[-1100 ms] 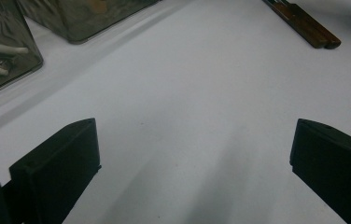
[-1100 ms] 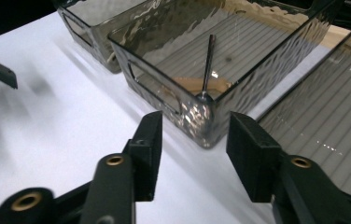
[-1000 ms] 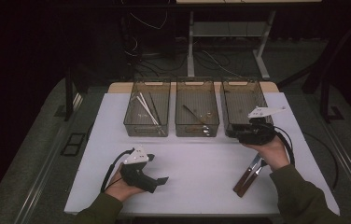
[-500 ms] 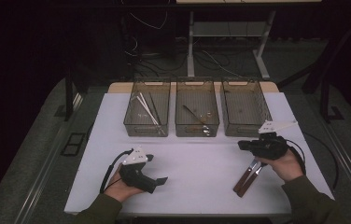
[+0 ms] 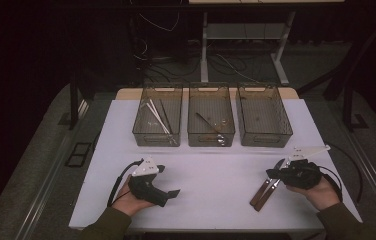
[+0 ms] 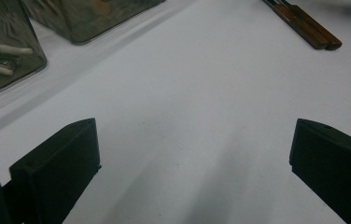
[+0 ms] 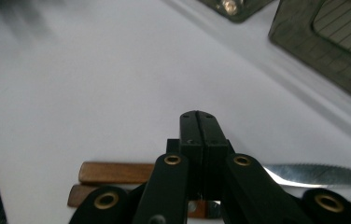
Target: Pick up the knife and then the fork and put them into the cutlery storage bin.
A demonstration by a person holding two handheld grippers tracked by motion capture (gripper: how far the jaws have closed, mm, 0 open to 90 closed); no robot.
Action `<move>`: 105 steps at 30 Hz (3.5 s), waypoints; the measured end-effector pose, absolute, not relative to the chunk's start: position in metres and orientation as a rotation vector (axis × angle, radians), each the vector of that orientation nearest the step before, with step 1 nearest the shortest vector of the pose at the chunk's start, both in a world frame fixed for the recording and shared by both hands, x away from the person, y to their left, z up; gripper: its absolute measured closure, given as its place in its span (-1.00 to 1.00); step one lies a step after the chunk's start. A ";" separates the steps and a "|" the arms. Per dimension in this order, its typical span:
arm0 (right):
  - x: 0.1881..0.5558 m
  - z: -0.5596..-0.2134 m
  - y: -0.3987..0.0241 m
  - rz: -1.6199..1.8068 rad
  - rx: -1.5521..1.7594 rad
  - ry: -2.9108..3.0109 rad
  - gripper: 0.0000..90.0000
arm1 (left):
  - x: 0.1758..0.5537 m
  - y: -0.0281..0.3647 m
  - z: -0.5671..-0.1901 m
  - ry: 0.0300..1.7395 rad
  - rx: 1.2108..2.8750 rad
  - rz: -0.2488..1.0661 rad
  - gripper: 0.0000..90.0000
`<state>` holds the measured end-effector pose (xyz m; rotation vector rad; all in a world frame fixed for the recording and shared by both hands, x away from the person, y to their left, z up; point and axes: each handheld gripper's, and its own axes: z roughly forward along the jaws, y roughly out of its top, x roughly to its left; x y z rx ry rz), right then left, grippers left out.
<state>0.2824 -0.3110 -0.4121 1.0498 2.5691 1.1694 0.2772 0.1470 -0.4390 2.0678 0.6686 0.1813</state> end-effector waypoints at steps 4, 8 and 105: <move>0.273 -0.417 -0.312 1.152 1.043 2.599 0.99 | 0.277 0.147 -0.439 0.669 2.068 0.181 -0.99; 0.266 -0.423 -0.315 1.095 1.035 2.622 0.99 | 0.277 0.147 -0.439 0.665 2.070 0.182 -0.99; 0.338 -0.447 -0.247 1.027 0.947 2.624 1.00 | 0.278 0.147 -0.440 0.637 2.052 0.159 -1.00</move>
